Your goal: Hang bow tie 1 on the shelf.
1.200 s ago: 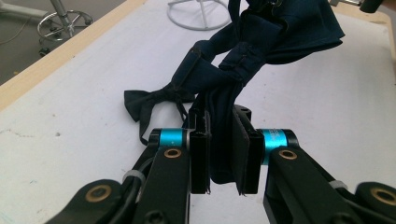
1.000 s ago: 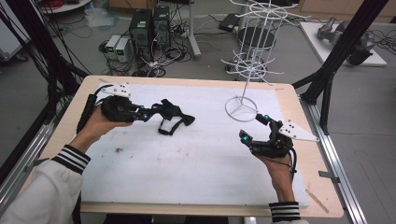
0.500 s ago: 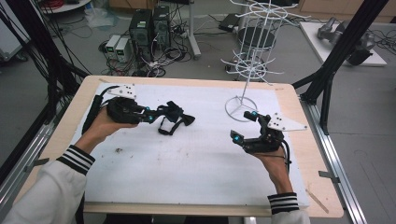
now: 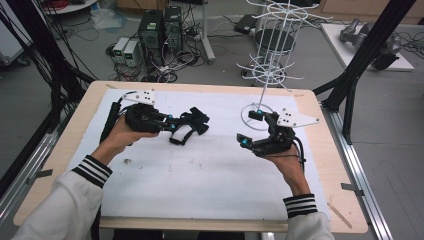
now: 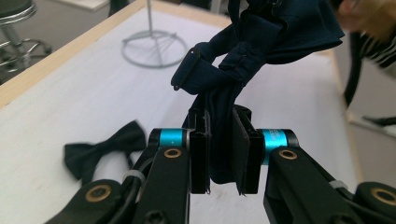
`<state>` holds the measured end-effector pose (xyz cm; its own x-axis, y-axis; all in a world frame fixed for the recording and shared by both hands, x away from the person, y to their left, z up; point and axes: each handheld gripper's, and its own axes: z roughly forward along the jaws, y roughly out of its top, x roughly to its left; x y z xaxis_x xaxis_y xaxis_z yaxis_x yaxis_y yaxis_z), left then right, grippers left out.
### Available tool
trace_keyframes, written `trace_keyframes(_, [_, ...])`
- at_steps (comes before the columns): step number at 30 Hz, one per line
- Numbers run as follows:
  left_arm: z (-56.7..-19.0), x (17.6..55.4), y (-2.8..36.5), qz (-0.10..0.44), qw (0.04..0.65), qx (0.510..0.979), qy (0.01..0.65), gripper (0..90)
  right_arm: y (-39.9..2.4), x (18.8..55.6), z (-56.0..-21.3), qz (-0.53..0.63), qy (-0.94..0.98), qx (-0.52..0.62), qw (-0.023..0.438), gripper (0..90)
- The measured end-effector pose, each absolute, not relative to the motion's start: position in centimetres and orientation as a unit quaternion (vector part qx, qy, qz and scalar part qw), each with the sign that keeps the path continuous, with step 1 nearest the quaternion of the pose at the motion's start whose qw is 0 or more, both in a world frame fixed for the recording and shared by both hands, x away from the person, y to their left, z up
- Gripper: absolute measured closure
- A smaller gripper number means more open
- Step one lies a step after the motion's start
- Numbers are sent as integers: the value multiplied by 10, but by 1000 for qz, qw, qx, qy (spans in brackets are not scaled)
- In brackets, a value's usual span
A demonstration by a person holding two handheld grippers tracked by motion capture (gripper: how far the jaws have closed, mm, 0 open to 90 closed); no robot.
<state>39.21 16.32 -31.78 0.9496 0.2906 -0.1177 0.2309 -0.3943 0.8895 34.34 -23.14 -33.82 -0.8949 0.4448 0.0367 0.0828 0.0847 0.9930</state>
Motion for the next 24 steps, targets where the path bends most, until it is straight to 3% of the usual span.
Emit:
trace_keyframes(12, [-318,387,138,28,525,838,147,784,-208,343,-327,639,749,136,111,91])
trace_keyframes(14, [-320,387,136,28,524,838,150,784,-205,343,-325,640,751,127,103,148])
trace_keyframes(19, [-321,388,130,35,519,840,154,784,-198,345,-323,641,750,131,95,153])
trace_keyframes(24, [-322,388,125,38,513,843,160,784,-194,346,-323,635,756,133,84,231])
